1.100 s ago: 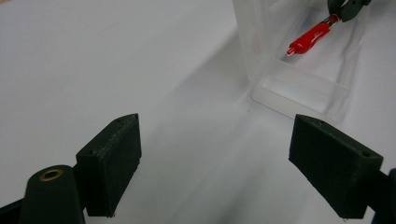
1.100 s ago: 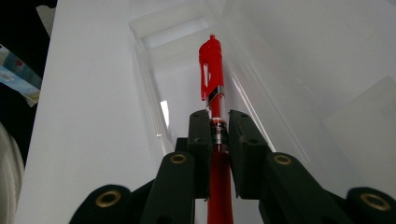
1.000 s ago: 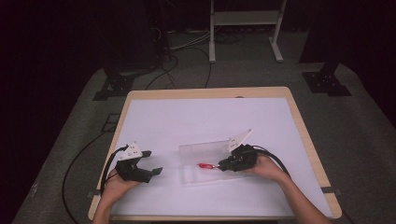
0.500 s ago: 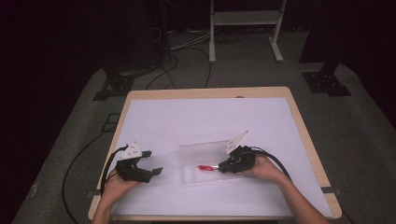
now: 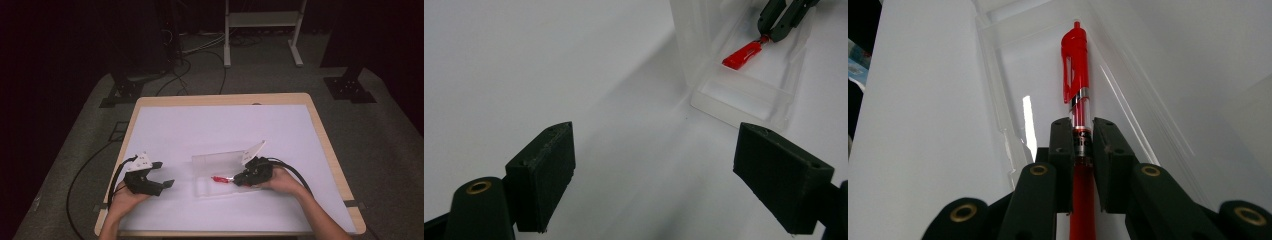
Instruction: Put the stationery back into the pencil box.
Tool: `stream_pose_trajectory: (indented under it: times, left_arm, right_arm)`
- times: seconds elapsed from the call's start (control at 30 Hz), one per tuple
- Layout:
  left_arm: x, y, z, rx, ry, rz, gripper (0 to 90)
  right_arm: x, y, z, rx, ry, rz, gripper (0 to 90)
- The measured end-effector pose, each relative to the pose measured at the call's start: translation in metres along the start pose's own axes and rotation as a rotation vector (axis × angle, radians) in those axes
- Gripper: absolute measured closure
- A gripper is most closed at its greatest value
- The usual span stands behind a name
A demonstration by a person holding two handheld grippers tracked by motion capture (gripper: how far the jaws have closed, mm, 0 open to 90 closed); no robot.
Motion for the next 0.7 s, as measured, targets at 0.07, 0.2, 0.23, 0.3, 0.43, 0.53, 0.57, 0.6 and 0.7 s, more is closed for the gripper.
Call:
stream_pose_trajectory:
  times: [0.07,0.2,0.23,0.3,0.43,0.53,0.57,0.6,0.7]
  left_arm:
    - [0.0001,-0.0001,-0.0001,0.000,0.001,0.000,16.3]
    - [-0.0002,-0.0001,0.0001,0.001,0.000,0.001,16.3]
    - [-0.0002,0.0000,0.0000,0.001,0.000,0.000,16.3]
    - [0.0000,0.0001,0.0000,-0.001,0.000,0.000,16.3]
    - [-0.0003,0.0000,0.0000,0.000,0.000,-0.001,16.3]
    - [-0.0002,0.0005,-0.0009,-0.004,0.001,0.001,16.3]
    - [-0.0002,0.0005,-0.0009,-0.004,0.001,0.001,16.4]
    - [-0.0002,0.0005,-0.0008,-0.004,0.000,-0.001,16.3]
    - [-0.0007,0.0003,-0.0003,-0.002,-0.001,-0.001,16.3]
  right_arm:
    - [0.0002,0.0001,0.0001,-0.001,0.001,0.001,78.6]
    - [0.0005,0.0002,0.0003,-0.001,-0.001,0.000,78.1]
    - [0.0005,0.0002,0.0003,-0.001,-0.001,0.000,78.1]
    - [0.0007,0.0002,0.0003,-0.002,0.000,0.000,78.1]
    - [0.0009,0.0003,0.0003,0.000,0.000,-0.004,77.8]
    - [0.0012,0.0006,-0.0002,-0.005,0.002,0.000,74.9]
    - [0.0012,0.0006,-0.0002,-0.005,0.002,0.000,74.9]
    - [0.0011,0.0013,-0.0011,-0.009,-0.002,0.004,73.8]
    - [0.0011,0.0021,-0.0024,-0.018,-0.002,0.006,71.8]
Point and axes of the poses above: each handheld gripper's, and its own axes: z roughly forward along the jaws, y roughly out of its top, x roughly to its left, the point moved 9 cm from there along z, roughly forward along the jaws, and after that the axes turned 14 degrees about -z, right-handed, at the moved point
